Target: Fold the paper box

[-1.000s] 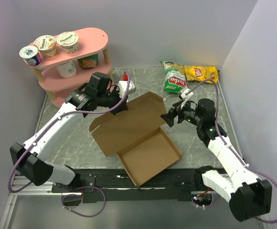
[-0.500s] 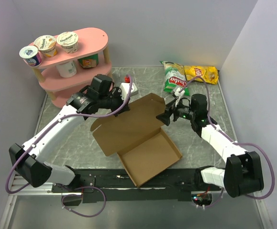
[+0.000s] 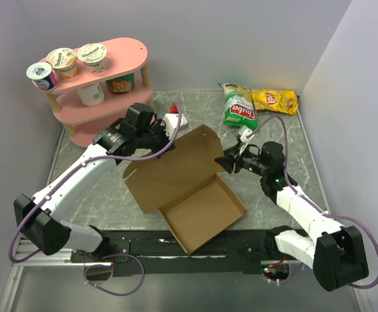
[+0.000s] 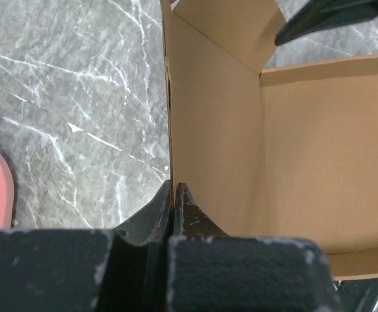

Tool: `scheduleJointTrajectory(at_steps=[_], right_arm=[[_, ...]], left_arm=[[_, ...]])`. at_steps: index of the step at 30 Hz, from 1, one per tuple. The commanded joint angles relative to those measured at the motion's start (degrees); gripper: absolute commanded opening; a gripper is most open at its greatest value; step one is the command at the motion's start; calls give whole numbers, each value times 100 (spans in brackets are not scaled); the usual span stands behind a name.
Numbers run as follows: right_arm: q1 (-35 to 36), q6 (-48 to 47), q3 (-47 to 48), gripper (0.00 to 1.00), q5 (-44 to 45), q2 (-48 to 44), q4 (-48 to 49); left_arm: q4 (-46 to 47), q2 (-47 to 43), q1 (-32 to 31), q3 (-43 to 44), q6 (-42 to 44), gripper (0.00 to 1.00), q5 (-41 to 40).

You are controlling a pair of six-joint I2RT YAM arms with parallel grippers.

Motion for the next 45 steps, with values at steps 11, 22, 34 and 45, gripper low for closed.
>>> scheduleJointTrajectory(at_steps=[11, 22, 34, 45], right_arm=[[1321, 275, -169, 32, 1738, -112, 359], [1804, 170, -353, 4, 3137, -24, 694], [1822, -427, -906, 0, 3954, -868, 509], [1261, -481, -1118, 0, 4545, -1053, 518]], left_arm=[[175, -171, -73, -135, -126, 1, 282], [473, -311, -64, -206, -389, 1, 467], [1695, -653, -55, -109, -1724, 96, -1691], [2839, -2534, 1420, -1609, -3790, 96, -1388]])
